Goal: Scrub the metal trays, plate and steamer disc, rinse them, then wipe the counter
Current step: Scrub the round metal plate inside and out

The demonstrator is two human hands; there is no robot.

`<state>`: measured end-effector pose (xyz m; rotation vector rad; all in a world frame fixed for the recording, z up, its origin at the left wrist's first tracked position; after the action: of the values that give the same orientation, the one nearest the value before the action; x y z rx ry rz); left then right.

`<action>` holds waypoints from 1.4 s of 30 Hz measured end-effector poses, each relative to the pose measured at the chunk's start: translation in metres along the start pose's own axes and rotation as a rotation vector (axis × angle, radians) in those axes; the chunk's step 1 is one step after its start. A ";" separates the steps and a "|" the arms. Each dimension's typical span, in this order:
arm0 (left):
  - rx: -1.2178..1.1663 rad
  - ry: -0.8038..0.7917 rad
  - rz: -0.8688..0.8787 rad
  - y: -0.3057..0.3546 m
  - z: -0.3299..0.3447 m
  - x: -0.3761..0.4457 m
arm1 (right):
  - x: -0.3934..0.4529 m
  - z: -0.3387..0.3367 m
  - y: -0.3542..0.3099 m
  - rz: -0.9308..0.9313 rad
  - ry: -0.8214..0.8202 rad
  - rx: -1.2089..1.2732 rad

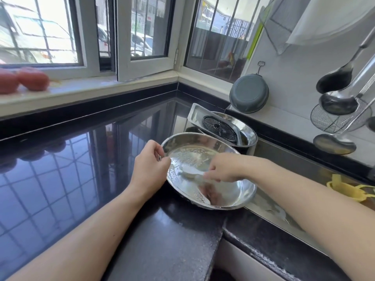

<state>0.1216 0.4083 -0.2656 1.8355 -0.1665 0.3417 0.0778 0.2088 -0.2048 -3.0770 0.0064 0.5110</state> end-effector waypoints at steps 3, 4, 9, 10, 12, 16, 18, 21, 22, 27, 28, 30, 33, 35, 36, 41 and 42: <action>0.018 0.008 -0.019 0.000 0.000 0.000 | -0.004 0.010 0.002 0.026 -0.235 0.168; 0.024 0.005 -0.025 0.000 0.000 0.000 | -0.004 0.012 0.004 0.031 -0.244 0.148; 0.018 0.003 -0.026 0.000 0.000 -0.001 | 0.002 0.000 0.003 -0.007 0.072 -0.163; 0.017 0.006 -0.028 0.000 0.000 -0.001 | 0.001 0.006 0.002 -0.037 0.041 -0.096; 0.014 0.013 -0.027 -0.001 0.000 0.000 | -0.004 0.020 -0.004 -0.075 -0.085 0.045; -0.011 0.022 0.014 -0.001 0.000 0.000 | -0.006 0.009 0.006 -0.041 -0.032 -0.043; -0.049 0.037 0.030 0.000 -0.001 -0.001 | -0.003 0.001 0.025 0.112 0.117 -0.098; -0.067 0.041 0.027 0.001 -0.003 -0.001 | -0.009 0.013 0.038 0.124 0.112 -0.062; -0.061 0.043 0.021 0.001 -0.004 0.001 | -0.012 0.018 0.037 0.068 0.083 -0.053; -0.085 0.045 0.006 0.000 -0.006 0.000 | -0.027 0.011 0.035 -0.089 -0.096 -0.108; -0.110 0.037 0.014 0.001 -0.006 -0.002 | -0.026 0.009 0.039 -0.089 -0.120 -0.121; -0.182 0.017 0.032 0.003 -0.006 -0.005 | -0.021 0.004 0.043 -0.081 -0.092 -0.114; -0.233 0.024 0.057 0.004 -0.007 -0.006 | -0.008 0.000 0.044 -0.045 0.037 -0.087; -0.217 0.044 0.095 0.005 -0.006 -0.007 | 0.001 0.002 0.041 -0.027 0.103 -0.063; -0.205 0.053 0.114 0.006 -0.006 -0.007 | 0.004 0.004 0.040 -0.024 0.114 -0.056; -0.168 0.106 0.136 0.005 -0.007 -0.005 | 0.004 0.015 0.038 -0.101 -0.134 0.040; -0.159 0.115 0.140 0.004 -0.007 -0.005 | -0.001 0.013 0.039 -0.101 -0.238 0.028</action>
<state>0.1145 0.4137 -0.2617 1.6467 -0.2365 0.5163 0.0725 0.1705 -0.2173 -2.9493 -0.1440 0.8573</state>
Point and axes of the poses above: each hand's wrist, its own x-axis towards the middle knuckle, its own z-axis out of the palm, y = z × x, the point moved 3 cm from there along x, towards the middle knuckle, and after that the axes turned 7 degrees about y, right-handed, at the moved point
